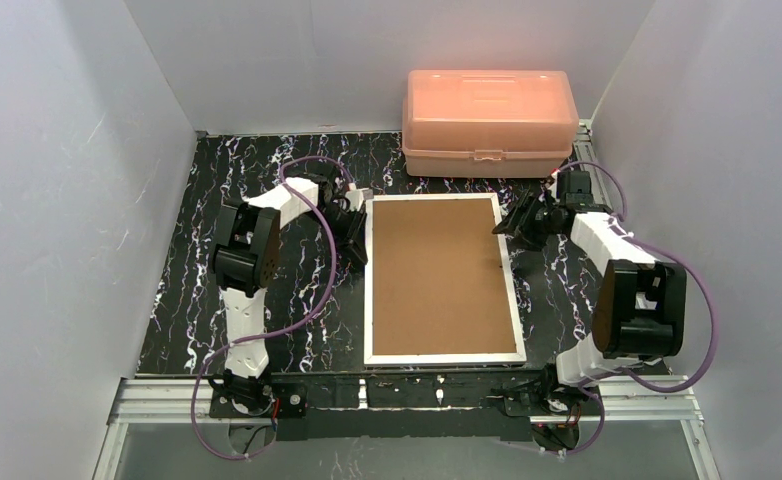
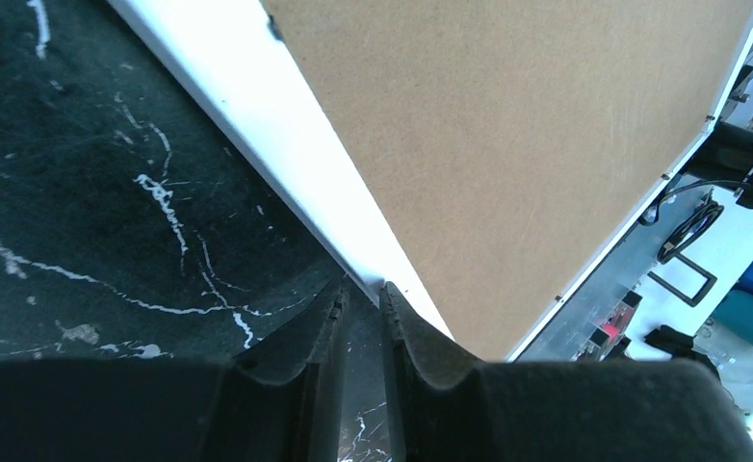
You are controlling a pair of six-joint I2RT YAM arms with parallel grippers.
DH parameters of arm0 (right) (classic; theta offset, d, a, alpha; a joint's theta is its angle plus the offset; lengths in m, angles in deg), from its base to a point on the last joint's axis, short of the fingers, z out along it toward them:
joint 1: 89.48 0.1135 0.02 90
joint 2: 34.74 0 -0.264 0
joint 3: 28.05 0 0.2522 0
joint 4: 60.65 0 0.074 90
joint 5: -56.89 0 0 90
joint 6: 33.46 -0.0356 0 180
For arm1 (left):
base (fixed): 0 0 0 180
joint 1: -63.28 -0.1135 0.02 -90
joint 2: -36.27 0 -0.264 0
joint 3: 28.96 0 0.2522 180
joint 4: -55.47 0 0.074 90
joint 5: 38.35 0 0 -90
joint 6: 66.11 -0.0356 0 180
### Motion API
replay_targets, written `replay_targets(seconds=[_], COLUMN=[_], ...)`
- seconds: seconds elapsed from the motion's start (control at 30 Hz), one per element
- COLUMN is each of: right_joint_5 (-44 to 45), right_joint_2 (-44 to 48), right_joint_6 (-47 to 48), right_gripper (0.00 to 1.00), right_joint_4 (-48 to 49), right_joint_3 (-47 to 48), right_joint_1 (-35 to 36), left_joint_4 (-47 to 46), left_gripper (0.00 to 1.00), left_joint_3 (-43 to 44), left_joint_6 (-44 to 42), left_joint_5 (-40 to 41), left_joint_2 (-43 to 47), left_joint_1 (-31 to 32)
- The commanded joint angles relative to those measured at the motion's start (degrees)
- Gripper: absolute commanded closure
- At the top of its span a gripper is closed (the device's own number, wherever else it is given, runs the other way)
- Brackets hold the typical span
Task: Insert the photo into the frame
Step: Install the photo frame at the center of the board.
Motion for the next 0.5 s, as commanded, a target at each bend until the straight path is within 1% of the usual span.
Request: replay_targets(seconds=[0.0,0.1,0.2,0.37,0.47], right_joint_5=[5.49,9.85,7.38,0.54,-1.08], right_joint_2=[3.43,5.02,4.04,1.24,0.86], right_joint_6=[-0.46,0.61,1.06,-0.11,-2.47], right_gripper=[0.33,0.24,0.18,0.15,0.16], right_joint_4=[-2.28,-1.38,0.12,3.84,6.32], right_joint_3=[-2.0,-4.42,-5.43,-7.78,-8.79], right_joint_1=[-2.23,-3.11,-3.16,-2.43,-0.28], left_joint_4=[2.19,2.96,3.56,4.89,4.86], left_gripper=[0.81,0.75,0.7,0.62,0.59], left_joint_3=[1.34,0.93,0.0,-1.23,-1.78], left_joint_6=[-1.08,-1.93,-3.01,-4.43,-4.63], left_joint_5=[-0.62,-1.07,-1.63,-2.88,-3.18], left_joint_2=[3.59,4.42,5.26,6.55,7.08], left_joint_1=[-1.65,-2.32,-2.86,-4.13,-5.25])
